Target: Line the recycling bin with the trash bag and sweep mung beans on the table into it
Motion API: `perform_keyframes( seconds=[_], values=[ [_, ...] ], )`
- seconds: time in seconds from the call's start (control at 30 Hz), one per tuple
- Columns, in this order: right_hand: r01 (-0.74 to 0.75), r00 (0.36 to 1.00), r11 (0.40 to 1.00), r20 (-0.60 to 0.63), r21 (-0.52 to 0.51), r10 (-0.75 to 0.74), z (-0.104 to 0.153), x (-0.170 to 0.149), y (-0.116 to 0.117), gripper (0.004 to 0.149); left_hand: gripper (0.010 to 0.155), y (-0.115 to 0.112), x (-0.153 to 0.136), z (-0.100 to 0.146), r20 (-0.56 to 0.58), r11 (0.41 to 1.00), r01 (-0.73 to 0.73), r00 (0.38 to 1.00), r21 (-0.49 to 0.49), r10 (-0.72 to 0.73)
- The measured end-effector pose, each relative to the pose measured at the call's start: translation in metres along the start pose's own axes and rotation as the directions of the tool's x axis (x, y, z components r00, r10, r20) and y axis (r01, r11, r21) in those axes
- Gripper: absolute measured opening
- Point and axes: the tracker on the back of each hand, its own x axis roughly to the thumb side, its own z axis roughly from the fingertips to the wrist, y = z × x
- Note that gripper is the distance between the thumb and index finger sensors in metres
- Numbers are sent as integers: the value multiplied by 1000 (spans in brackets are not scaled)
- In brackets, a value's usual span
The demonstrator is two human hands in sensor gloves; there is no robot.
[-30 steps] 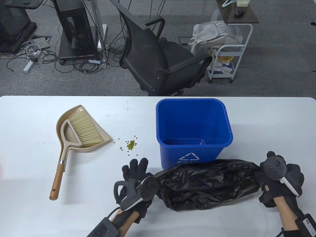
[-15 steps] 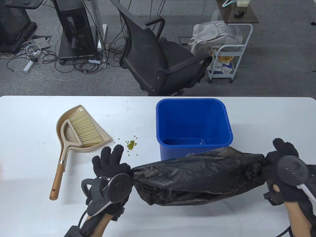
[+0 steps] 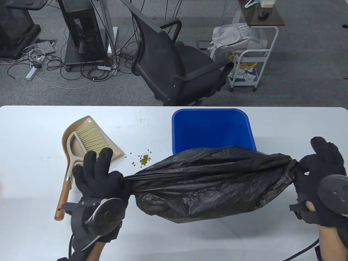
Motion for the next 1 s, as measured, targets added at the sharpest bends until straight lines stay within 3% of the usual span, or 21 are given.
perform_keyframes(
  seconds=[0.1, 0.2, 0.3, 0.4, 0.43, 0.5, 0.57, 0.7, 1.0],
  values=[
    [27, 1000, 998, -1, 52, -27, 5, -3, 1, 39, 37, 5, -2, 6, -4, 997, -76, 997, -23, 76],
    [189, 981, 982, 48, 5, -189, 23, -7, -30, 39, 37, 29, 0, 16, 41, 995, -101, 994, -12, 101],
    [384, 921, 917, 118, -107, -371, 44, -8, -76, 38, 37, 70, -1, 25, 89, 965, -256, 964, 58, 250],
    [411, 911, 886, 115, -215, -395, 32, -4, -101, 39, 37, 91, -3, 4, 58, 955, -253, 967, 154, 247],
    [387, 922, 900, 88, -201, -377, 20, -1, -97, 39, 37, 85, -1, -9, 32, 965, -218, 976, 147, 215],
    [261, 963, 953, -29, -151, -268, -11, 6, -74, 39, 37, 54, 7, -41, -47, 996, -84, 995, 6, 84],
    [115, 987, 993, -110, -35, -118, -37, 6, -41, 39, 37, 24, 10, -64, -91, 993, 56, 994, -104, -66],
    [120, 982, 993, -149, 21, -116, -56, 1, -18, 39, 37, 3, 5, -89, -139, 981, 28, 989, -190, -55],
    [156, 971, 984, -170, -91, -169, -86, -1, -29, 40, 37, 9, 4, -117, -173, 997, -45, 984, -67, 33]
  ],
)
